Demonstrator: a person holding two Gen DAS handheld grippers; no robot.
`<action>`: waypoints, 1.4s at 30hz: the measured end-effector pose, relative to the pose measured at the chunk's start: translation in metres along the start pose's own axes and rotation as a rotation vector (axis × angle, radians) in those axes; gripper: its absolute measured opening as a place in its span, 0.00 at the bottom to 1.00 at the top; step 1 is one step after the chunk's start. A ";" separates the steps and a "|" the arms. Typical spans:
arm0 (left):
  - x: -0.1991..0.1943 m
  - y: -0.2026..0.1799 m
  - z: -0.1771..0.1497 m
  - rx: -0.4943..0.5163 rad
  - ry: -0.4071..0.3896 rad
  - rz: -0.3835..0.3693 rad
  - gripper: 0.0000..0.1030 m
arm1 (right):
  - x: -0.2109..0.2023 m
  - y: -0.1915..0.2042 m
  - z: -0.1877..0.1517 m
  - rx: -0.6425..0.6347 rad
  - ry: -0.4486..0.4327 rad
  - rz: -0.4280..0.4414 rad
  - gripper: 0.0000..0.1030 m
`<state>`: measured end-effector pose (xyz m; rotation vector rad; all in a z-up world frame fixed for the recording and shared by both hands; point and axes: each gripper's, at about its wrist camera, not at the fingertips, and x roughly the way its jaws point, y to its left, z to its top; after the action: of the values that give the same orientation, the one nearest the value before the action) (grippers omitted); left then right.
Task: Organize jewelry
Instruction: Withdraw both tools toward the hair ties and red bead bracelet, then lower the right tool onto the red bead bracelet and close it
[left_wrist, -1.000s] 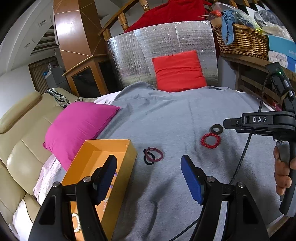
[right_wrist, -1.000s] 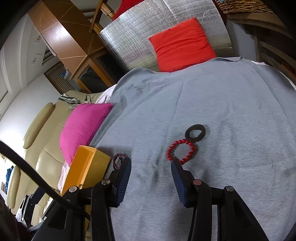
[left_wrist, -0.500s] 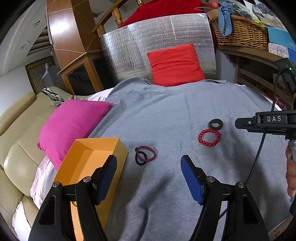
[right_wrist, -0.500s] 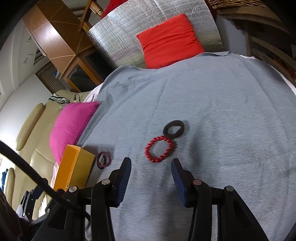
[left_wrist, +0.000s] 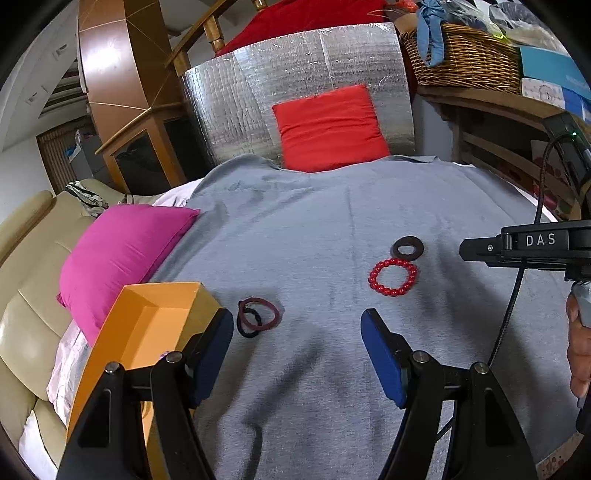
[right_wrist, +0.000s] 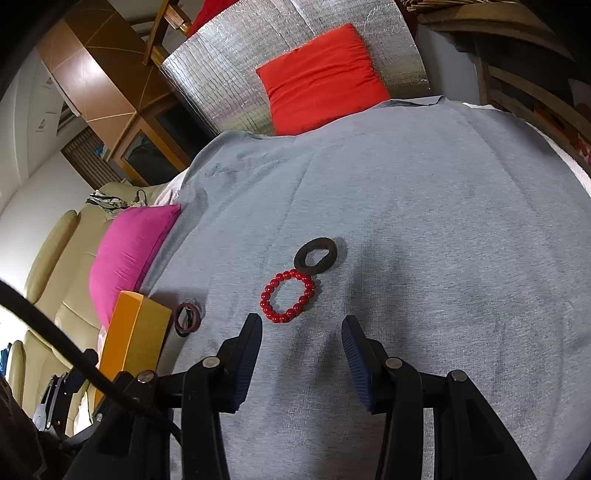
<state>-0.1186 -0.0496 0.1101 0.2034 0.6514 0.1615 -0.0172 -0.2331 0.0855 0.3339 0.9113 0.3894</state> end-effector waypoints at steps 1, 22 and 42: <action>0.001 0.000 0.000 -0.002 0.002 -0.001 0.70 | 0.000 0.000 0.000 0.000 0.000 0.000 0.47; 0.065 0.049 -0.025 -0.145 0.162 -0.038 0.70 | 0.037 0.002 0.004 0.002 0.034 -0.007 0.47; 0.104 0.081 -0.026 -0.251 0.165 -0.216 0.70 | 0.112 0.031 0.005 -0.144 0.063 -0.205 0.14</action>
<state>-0.0599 0.0548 0.0478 -0.1241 0.8054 0.0509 0.0424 -0.1545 0.0245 0.0949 0.9634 0.2755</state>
